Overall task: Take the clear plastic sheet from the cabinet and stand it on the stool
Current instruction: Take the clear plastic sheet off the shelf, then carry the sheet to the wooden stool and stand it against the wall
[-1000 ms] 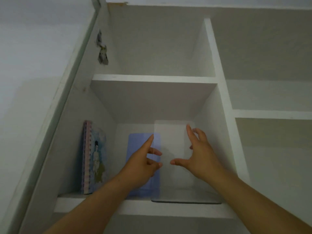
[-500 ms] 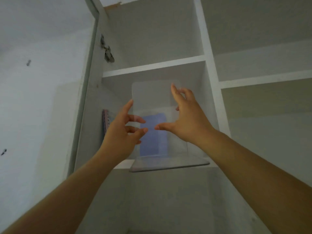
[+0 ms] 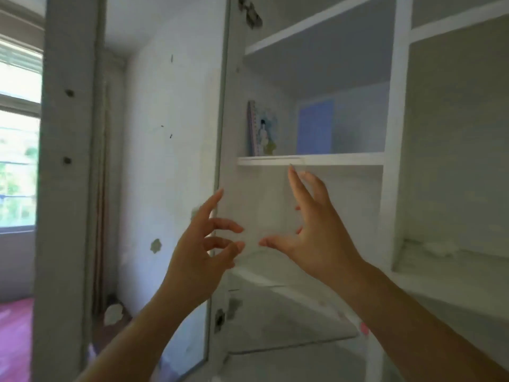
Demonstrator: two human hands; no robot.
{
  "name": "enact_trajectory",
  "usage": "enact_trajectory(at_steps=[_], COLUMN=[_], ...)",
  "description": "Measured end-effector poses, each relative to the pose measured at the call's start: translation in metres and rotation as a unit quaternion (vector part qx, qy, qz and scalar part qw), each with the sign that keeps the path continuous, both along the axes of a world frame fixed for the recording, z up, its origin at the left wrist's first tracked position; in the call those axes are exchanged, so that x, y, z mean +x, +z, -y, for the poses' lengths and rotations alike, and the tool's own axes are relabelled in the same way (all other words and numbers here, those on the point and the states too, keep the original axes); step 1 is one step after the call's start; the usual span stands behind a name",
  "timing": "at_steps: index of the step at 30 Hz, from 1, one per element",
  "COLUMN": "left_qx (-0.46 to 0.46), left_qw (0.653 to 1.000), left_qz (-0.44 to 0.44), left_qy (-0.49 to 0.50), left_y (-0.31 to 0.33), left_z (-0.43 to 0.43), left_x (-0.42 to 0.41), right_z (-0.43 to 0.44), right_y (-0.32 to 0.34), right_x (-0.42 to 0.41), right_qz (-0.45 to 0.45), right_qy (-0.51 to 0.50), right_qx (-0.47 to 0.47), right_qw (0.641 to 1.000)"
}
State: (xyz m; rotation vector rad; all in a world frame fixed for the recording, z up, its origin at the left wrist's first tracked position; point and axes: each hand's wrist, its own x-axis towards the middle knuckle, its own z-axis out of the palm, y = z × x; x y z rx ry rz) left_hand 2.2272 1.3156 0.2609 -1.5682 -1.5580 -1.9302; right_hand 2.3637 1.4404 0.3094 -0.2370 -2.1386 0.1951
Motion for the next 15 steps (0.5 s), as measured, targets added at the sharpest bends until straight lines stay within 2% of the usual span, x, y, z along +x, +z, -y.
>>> enact_trajectory(at_steps=[7, 15], left_qx=[-0.071, -0.121], left_qw=[0.982, 0.934], left_qz=[0.085, 0.170], left_qy=[0.150, 0.289], left_y=[-0.133, -0.201], left_z=[0.109, 0.244], left_x=[0.047, 0.083], right_z=[0.076, 0.190], right_y=[-0.132, -0.213], right_x=[0.000, -0.027], right_qz=[0.094, 0.155], right_qy=[0.127, 0.277], right_qx=[-0.113, -0.143], right_qw=[0.981, 0.937])
